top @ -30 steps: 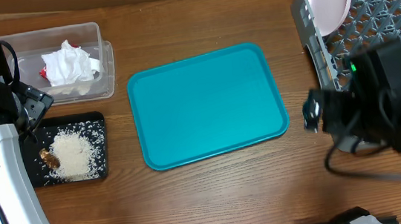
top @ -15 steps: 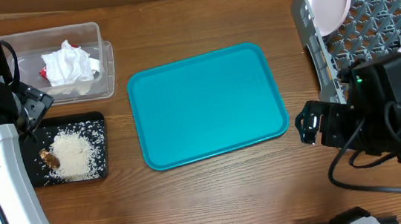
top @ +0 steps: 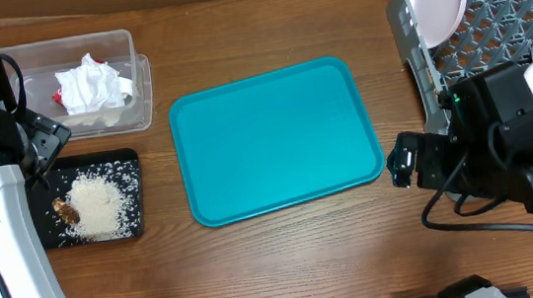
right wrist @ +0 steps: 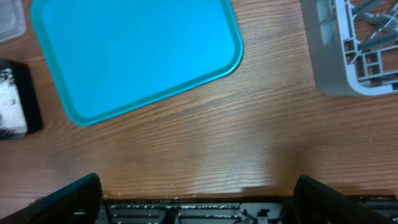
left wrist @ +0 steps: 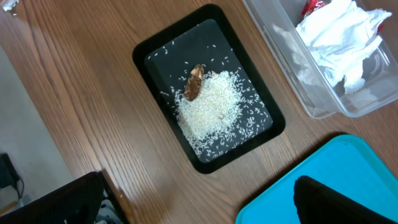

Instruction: Sort waste into correct bins and load items into the dishwasher

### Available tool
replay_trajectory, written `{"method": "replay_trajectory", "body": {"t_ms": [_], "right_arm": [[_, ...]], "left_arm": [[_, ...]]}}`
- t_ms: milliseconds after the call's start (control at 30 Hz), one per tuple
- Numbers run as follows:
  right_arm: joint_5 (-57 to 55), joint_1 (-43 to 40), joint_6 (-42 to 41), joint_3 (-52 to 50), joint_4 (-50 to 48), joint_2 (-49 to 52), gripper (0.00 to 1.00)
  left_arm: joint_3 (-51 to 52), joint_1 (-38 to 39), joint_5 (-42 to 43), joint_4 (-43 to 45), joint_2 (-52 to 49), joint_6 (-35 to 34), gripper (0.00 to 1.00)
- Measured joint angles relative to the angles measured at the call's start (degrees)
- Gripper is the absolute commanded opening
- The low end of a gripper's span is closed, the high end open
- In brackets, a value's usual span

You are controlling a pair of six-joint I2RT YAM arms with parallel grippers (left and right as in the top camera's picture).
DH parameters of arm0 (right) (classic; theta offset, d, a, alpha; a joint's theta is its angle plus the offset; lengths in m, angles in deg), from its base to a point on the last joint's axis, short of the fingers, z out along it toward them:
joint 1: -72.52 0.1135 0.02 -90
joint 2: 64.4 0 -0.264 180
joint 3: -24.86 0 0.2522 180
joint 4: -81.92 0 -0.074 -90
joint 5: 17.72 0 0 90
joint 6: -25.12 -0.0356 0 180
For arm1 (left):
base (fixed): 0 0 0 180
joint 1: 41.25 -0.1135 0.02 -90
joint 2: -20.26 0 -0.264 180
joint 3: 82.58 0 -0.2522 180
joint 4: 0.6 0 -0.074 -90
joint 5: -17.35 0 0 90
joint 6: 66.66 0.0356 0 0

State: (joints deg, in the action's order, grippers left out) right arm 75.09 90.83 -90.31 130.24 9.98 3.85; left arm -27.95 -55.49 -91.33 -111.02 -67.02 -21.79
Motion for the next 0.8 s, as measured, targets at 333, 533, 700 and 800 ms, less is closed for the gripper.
{"method": "replay_trajectory", "body": {"t_ms": [333,533,700,800], "right_arm": [[0.87,-0.17,7.89,-22.10,-28.55,-17.88,1.00],[2.73,-2.56,10.47,-38.23,-39.93,-33.38,1.00],[3.89,-6.32,11.08,-49.53,-46.25,-43.25,1.00],[5.16,-9.14,11.17,-54.34,-49.31,-47.45,1.00]], "left_arm": [[0.07,0.00,-0.04,0.00,0.00,0.00,1.00],[0.13,0.00,-0.02,0.00,0.00,0.00,1.00],[0.15,0.00,-0.02,0.00,0.00,0.00,1.00],[0.15,0.00,0.00,0.00,0.00,0.00,1.00]]}}
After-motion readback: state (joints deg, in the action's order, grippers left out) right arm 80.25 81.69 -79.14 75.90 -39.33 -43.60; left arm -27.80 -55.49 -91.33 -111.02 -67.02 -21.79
